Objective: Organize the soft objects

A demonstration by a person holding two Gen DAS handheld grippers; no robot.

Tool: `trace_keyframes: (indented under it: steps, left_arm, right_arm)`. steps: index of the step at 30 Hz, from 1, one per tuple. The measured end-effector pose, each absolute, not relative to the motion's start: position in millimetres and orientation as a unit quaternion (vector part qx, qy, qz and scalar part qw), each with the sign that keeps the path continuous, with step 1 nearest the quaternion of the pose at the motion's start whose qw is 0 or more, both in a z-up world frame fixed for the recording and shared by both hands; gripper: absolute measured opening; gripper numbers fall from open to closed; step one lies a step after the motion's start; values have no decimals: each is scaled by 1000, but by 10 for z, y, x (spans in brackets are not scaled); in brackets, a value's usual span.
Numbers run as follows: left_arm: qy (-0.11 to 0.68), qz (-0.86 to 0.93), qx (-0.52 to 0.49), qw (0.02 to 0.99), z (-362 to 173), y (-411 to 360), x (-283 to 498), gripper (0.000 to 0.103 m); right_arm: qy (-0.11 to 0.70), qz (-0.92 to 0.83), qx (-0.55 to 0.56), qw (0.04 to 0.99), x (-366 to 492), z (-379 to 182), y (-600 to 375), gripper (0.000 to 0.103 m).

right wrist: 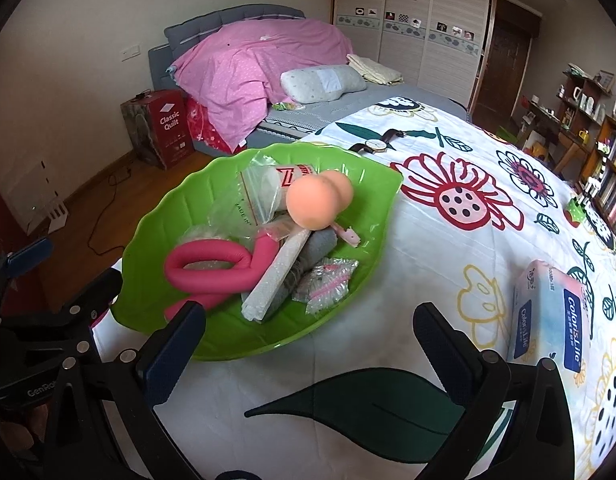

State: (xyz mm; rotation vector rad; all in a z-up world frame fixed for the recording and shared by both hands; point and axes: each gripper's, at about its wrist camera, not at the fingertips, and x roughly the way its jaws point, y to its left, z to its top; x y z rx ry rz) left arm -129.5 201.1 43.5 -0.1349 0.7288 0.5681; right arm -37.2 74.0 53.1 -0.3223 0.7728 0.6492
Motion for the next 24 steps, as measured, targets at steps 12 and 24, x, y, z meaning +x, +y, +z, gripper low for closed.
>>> trace_keyframes:
  steps: [12, 24]
  left_arm:
    - [349, 273, -62, 894, 472, 1980, -1311, 103]
    - [348, 271, -61, 896, 488, 1949, -1298, 103]
  right_arm:
    - [363, 316, -168, 861, -425, 536, 747, 103]
    - [359, 308, -168, 865, -487, 577, 716, 103]
